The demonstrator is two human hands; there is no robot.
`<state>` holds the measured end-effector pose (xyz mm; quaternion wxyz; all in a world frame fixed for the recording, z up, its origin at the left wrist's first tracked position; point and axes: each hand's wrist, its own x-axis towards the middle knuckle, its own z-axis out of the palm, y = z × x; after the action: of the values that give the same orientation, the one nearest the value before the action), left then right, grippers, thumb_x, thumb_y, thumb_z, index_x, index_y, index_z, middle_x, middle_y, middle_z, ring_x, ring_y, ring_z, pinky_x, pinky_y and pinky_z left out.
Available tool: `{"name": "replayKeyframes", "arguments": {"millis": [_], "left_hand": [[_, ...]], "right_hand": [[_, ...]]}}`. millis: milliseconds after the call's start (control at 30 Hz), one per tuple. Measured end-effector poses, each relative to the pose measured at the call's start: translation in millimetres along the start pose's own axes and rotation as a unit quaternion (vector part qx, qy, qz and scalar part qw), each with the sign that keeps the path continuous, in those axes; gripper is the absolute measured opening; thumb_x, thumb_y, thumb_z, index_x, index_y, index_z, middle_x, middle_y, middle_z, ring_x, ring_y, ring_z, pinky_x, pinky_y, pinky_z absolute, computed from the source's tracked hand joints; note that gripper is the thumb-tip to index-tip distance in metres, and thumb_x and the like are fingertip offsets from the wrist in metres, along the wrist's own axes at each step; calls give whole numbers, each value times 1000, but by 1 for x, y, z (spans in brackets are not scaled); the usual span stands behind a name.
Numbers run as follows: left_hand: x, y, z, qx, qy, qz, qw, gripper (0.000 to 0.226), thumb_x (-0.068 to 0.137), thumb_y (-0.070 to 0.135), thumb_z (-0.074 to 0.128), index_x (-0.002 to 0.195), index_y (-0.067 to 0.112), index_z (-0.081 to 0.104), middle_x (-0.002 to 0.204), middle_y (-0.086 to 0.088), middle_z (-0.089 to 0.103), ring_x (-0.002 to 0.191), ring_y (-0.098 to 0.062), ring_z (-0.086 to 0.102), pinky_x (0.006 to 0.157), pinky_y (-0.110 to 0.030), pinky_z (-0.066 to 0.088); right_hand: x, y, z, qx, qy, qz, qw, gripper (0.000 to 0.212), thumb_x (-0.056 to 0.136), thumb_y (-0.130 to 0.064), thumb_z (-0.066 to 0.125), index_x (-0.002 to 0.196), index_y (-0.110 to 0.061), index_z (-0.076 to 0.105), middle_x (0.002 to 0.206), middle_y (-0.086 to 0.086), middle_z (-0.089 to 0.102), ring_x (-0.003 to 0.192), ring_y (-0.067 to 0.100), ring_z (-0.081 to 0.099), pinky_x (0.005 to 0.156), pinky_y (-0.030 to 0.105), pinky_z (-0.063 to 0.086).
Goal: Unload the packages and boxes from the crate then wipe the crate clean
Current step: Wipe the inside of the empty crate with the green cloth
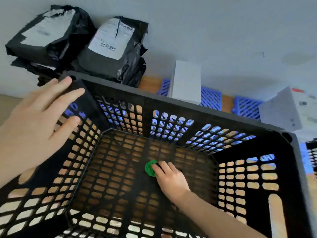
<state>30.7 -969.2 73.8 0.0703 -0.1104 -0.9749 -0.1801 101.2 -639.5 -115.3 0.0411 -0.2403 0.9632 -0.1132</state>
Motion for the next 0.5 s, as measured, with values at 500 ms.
{"name": "replayKeyframes", "arguments": {"millis": [500], "left_hand": [[-6, 15, -19, 135, -30, 67, 988, 63, 95, 45, 48, 151, 23, 31, 158, -16, 27, 148, -32, 18, 115, -63, 15]], "right_hand": [[-18, -40, -79, 5, -340, 137, 931, 47, 89, -37, 53, 134, -28, 45, 132, 5, 51, 119, 29, 51, 95, 37, 44]]}}
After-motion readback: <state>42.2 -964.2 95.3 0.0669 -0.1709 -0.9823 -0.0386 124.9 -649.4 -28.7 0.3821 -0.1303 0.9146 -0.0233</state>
